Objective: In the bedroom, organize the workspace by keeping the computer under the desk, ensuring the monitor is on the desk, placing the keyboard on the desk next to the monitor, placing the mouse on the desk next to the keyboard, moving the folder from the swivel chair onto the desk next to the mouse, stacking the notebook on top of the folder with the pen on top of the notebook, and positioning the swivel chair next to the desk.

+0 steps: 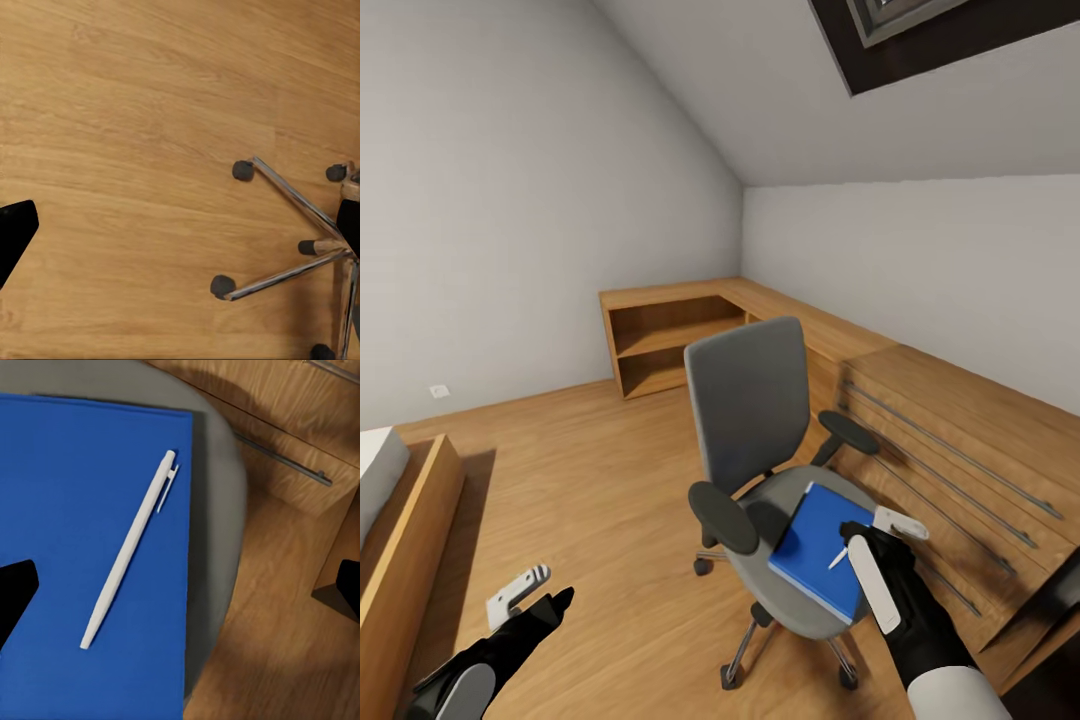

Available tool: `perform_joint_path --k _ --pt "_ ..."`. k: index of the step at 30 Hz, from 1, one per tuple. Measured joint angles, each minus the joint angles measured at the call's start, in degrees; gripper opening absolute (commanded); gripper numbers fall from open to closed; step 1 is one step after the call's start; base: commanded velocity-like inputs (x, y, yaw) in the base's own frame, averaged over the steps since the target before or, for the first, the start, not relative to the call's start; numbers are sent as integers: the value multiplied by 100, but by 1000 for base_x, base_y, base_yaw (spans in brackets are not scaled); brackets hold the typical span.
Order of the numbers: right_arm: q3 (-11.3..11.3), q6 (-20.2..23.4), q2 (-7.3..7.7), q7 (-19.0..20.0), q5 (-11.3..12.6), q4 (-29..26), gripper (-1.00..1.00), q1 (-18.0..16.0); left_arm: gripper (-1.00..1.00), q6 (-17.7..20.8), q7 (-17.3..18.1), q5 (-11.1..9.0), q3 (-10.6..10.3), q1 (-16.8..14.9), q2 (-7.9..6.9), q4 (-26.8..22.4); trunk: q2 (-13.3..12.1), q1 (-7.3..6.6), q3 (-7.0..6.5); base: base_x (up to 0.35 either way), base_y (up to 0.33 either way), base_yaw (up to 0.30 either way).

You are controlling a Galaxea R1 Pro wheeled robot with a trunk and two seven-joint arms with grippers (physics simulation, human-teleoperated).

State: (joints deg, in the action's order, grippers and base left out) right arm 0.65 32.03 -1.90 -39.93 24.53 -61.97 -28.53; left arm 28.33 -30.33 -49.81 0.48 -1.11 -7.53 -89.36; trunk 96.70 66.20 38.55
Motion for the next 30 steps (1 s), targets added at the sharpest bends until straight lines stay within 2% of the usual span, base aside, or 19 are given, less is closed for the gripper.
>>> perform_joint_path --k 9,20,30 --pt "-9 -4 0 0 -1 1 100 0 100 1 2 -7 -11 0 -1 21 0 -1 0 204 45 0" --pt "-28 -10 7 12 -9 127 100 0 100 1 -9 -10 -12 0 -1 24 0 0 0 45 6 0" --pt "-40 -12 14 22 -12 182 100 0 100 8 6 -12 -12 0 -1 24 0 0 0 139 0 0"
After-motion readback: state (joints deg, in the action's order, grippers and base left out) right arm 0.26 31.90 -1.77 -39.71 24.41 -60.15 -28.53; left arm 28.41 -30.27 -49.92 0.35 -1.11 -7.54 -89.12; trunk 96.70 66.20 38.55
